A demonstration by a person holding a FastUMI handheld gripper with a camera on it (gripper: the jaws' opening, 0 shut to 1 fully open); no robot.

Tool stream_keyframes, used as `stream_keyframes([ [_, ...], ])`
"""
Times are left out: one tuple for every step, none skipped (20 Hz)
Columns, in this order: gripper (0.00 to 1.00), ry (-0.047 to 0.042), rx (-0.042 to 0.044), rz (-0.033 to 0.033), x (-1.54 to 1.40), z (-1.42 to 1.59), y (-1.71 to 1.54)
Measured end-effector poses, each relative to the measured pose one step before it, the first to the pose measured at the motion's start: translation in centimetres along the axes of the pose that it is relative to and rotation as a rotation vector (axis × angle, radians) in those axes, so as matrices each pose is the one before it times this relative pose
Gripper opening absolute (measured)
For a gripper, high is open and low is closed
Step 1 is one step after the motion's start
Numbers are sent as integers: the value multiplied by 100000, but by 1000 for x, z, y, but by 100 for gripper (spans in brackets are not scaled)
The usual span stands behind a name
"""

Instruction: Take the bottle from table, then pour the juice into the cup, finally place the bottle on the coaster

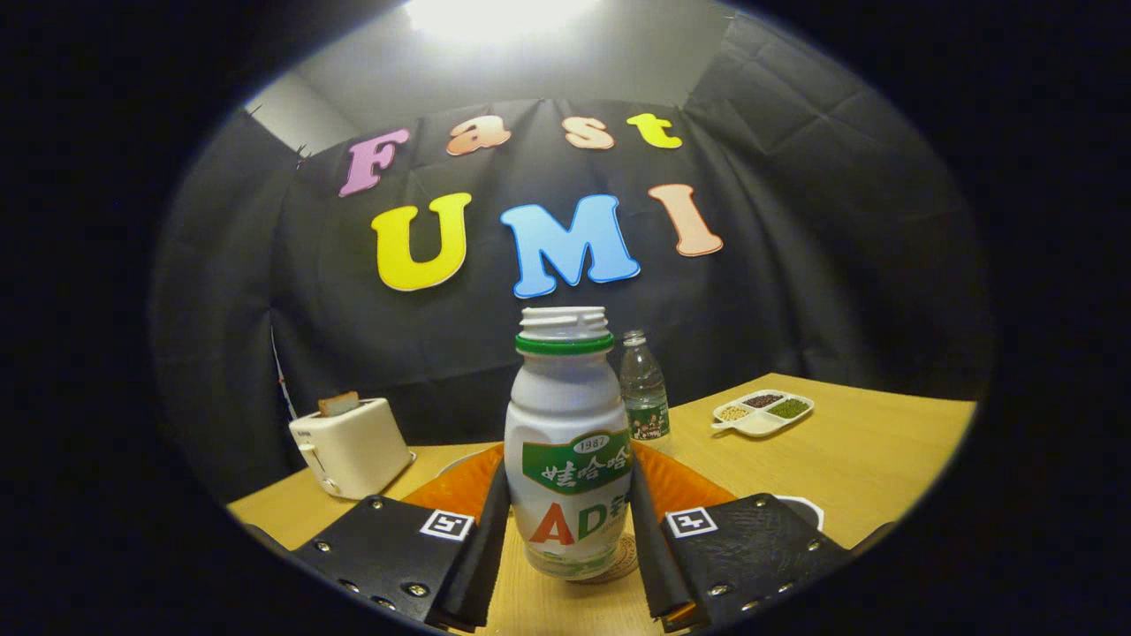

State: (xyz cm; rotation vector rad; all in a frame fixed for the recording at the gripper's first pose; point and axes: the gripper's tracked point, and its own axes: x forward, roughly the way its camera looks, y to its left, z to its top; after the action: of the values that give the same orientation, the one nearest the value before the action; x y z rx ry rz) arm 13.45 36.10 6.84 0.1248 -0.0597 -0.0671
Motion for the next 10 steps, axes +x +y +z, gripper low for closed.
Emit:
stream_keyframes([
  [64, 1147, -5134, 93, 407, -232, 307],
  [64, 947, -4113, 47, 484, -401, 239],
  [64, 1009, -3213, 608, 481, -359, 251],
  [64, 1189, -2308, 683, 577, -487, 335],
  [64, 1355, -2602, 503, 536, -365, 354],
  [64, 1403, -2625, 0, 527, -434, 47],
  [64, 1382, -1907, 353, 449, -399, 279],
  [64, 1268, -882, 1002, 479, -499, 399],
  [64, 1230, 5, 1828, 399, -465, 475],
  [65, 859, 223, 1332, 194, -455, 281],
])
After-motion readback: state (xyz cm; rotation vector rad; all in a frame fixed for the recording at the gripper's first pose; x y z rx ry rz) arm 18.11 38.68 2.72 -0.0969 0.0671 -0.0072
